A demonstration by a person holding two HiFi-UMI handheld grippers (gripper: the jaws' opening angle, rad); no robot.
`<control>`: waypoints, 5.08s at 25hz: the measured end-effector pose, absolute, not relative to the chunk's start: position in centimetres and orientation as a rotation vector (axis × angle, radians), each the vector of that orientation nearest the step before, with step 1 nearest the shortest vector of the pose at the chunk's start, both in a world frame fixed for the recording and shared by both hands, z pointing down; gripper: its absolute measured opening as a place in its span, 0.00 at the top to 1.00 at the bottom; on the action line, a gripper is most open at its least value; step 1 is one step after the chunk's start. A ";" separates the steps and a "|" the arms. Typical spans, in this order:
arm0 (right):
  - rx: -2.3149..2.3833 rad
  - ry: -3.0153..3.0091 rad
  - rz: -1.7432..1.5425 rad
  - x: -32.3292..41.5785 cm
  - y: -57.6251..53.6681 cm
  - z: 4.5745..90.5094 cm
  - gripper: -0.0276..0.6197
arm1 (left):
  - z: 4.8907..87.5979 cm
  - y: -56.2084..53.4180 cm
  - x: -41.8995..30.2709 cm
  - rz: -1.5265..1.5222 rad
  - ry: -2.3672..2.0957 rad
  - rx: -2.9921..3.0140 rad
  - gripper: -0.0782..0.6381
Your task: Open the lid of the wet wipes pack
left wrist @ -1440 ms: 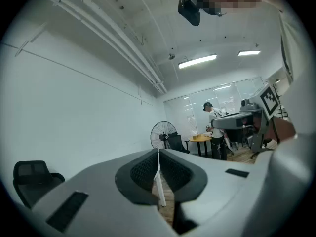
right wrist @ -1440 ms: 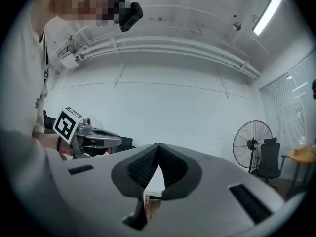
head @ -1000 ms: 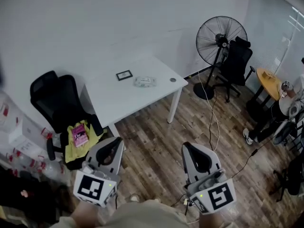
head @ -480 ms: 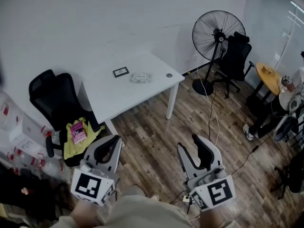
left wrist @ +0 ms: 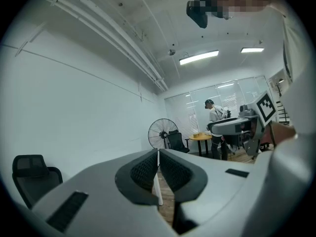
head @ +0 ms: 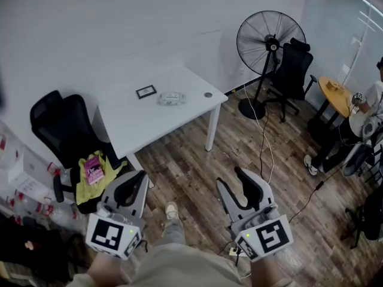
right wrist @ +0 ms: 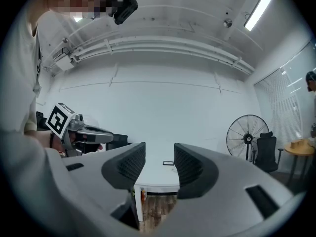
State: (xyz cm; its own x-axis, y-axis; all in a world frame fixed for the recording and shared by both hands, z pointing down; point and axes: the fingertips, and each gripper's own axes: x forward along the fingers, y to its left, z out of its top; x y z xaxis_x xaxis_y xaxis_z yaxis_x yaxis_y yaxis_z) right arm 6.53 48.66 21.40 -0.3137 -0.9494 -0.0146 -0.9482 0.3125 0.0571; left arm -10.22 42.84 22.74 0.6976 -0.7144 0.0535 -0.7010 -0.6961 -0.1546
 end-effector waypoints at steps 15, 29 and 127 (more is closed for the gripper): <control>1.784 -2.452 -0.103 5.6 34.1 23.4 0.67 | 24.9 28.3 -11.3 -0.191 1.208 -2.810 0.85; 1.796 -2.351 -0.034 3.4 14.9 24.4 0.67 | 26.3 8.1 -12.5 -0.249 1.173 -2.880 0.85; 0.657 -1.904 0.006 6.8 -27.4 65.9 0.64 | 65.5 -28.5 0.5 -1.403 1.224 -3.079 0.86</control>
State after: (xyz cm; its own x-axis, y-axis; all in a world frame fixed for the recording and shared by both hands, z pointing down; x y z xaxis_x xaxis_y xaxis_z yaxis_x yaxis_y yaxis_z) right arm 6.78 -27.37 65.93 -0.2768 -0.4379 0.8554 -0.4432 0.8480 0.2907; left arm 0.46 -28.48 65.46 0.4920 -0.3805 0.7831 -0.7241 -0.6782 0.1253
